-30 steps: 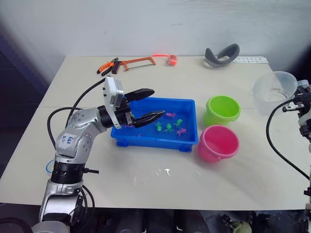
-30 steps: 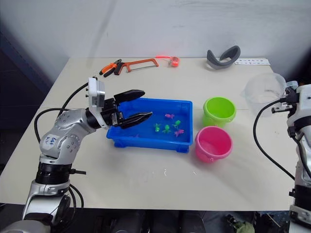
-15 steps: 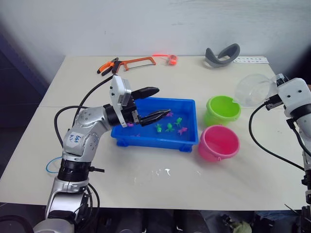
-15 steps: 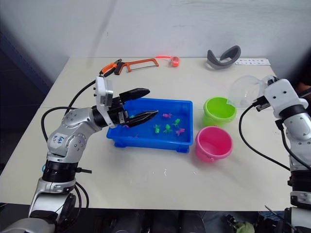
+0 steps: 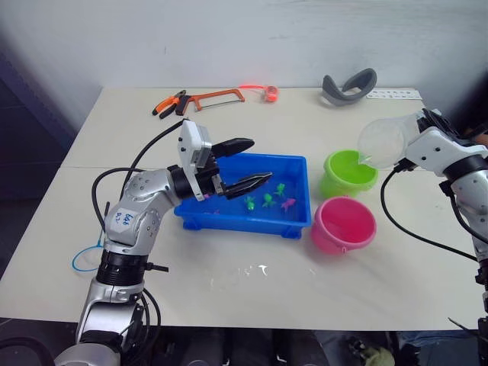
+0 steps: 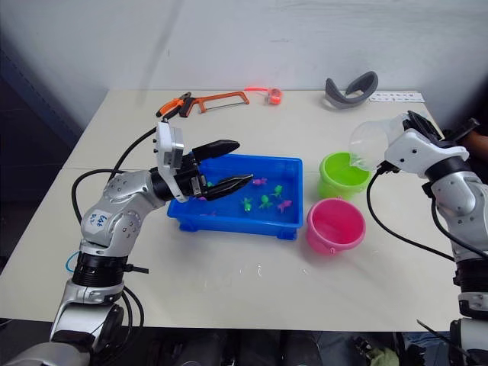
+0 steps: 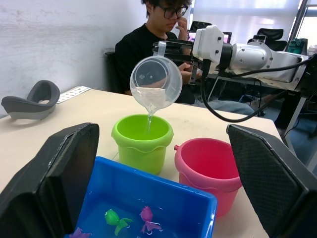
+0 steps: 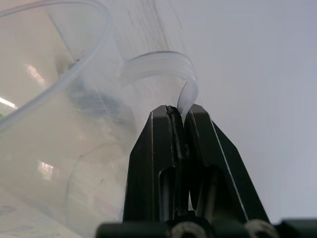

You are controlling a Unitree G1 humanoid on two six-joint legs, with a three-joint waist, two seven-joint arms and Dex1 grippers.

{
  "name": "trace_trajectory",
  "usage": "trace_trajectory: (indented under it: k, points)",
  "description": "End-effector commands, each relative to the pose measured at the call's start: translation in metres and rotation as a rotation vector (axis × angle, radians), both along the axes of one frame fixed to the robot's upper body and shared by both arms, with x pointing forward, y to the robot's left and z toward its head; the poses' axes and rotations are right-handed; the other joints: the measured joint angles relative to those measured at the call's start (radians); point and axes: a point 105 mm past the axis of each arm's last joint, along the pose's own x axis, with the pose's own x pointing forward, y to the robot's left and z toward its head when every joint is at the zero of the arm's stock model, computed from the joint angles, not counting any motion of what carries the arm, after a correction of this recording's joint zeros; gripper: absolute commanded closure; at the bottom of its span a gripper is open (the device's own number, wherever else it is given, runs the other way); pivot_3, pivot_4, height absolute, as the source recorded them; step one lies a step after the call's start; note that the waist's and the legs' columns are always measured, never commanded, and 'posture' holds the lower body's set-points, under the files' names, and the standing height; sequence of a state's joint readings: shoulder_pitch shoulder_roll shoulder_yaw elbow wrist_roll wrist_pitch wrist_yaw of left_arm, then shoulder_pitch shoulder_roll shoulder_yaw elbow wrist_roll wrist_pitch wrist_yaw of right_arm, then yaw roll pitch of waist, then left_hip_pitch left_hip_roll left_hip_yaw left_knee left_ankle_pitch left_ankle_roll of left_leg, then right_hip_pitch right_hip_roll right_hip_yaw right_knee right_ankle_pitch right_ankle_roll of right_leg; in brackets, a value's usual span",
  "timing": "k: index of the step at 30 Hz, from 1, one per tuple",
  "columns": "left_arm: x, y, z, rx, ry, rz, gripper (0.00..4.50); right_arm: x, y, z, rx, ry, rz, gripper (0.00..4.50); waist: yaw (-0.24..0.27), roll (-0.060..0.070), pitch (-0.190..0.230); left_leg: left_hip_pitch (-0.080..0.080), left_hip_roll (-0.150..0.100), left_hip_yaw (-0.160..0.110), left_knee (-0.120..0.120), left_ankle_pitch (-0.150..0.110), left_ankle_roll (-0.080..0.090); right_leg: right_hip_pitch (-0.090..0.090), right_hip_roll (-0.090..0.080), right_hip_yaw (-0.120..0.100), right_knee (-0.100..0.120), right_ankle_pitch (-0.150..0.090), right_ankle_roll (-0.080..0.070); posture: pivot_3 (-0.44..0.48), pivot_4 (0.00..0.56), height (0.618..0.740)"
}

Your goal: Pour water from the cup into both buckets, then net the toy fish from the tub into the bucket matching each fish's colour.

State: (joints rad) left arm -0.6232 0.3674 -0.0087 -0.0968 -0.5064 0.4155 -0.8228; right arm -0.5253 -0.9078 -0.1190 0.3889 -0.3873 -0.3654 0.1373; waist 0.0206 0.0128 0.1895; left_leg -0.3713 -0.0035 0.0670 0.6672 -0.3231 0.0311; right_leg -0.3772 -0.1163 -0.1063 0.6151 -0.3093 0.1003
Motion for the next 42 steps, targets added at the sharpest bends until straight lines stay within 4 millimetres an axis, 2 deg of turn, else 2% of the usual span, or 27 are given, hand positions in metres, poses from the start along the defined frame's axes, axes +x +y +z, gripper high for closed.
trace_trajectory:
  k: [1,11,27,29,31,33,35,36,40,42]
  points:
    - [-0.005,-0.002,0.008,-0.011,-0.034,-0.011,0.0,-0.003,0.0,0.021,-0.066,-0.062,-0.006,4.43,0.0,0.0,0.0,0.0,0.0,0.0,0.0,0.0,0.0,0.0,0.0,0.0,0.0,0.0,0.0,0.0,0.15,0.74]
    - [-0.006,-0.003,0.005,-0.011,-0.028,-0.011,0.0,-0.003,0.01,0.021,-0.301,-0.09,0.02,4.43,0.0,0.0,0.0,0.0,0.0,0.0,0.0,0.0,0.0,0.0,0.0,0.0,0.0,0.0,0.0,0.0,0.15,0.74]
    - [-0.008,-0.001,-0.004,-0.004,-0.004,-0.004,0.0,-0.006,0.01,0.019,-0.377,-0.178,0.014,4.43,-0.001,0.0,0.0,0.0,0.0,0.0,0.0,0.0,-0.001,0.0,0.0,0.0,-0.001,0.0,0.0,0.0,0.15,0.74]
    - [-0.01,0.001,-0.007,0.0,0.004,-0.008,0.0,-0.007,0.007,0.016,-0.304,-0.164,0.024,4.43,0.0,0.0,0.0,0.0,0.0,0.0,0.0,0.0,-0.001,0.0,0.0,0.0,-0.001,0.0,0.0,0.0,0.15,0.74]
    - [-0.012,0.004,-0.01,0.011,0.012,-0.012,0.0,-0.008,0.0,0.018,-0.149,-0.168,0.028,4.43,-0.002,-0.001,0.0,0.0,0.0,0.0,0.0,0.0,-0.001,0.0,0.0,0.0,-0.001,0.0,0.0,0.0,0.15,0.74]
    - [-0.014,0.009,-0.013,0.023,0.016,-0.015,0.0,-0.008,-0.015,0.022,0.081,-0.169,0.011,4.43,-0.003,-0.001,0.001,0.0,0.001,0.0,-0.001,0.0,-0.001,0.001,0.001,0.0,-0.001,0.0,0.0,0.0,0.15,0.74]
    - [-0.016,0.016,-0.014,0.033,0.012,-0.015,0.0,-0.009,-0.025,0.023,0.204,-0.148,0.002,4.43,-0.004,-0.001,0.001,0.0,0.001,-0.001,0.0,0.0,-0.001,0.001,0.001,-0.001,-0.001,0.0,0.0,0.0,0.15,0.74]
    - [-0.017,0.017,-0.014,0.035,0.01,-0.015,0.0,-0.009,-0.026,0.023,0.221,-0.14,0.002,4.43,-0.003,-0.001,0.001,0.0,0.001,-0.001,0.0,0.0,-0.001,0.001,0.001,-0.001,-0.001,0.0,0.0,0.0,0.15,0.74]
    - [-0.026,0.026,-0.013,0.044,0.014,-0.072,0.0,-0.014,-0.034,0.017,0.49,-0.045,0.085,4.43,-0.001,-0.001,0.001,0.0,0.001,-0.002,0.0,0.0,-0.001,0.001,0.001,-0.001,-0.001,0.0,0.0,0.0,0.15,0.74]
    - [-0.032,0.026,-0.008,0.036,0.002,-0.12,0.0,-0.019,-0.057,0.012,0.824,-0.029,0.079,4.43,0.0,-0.002,0.001,0.0,0.001,-0.002,0.0,0.0,-0.001,0.001,0.001,-0.001,-0.001,0.0,0.0,0.0,0.15,0.74]
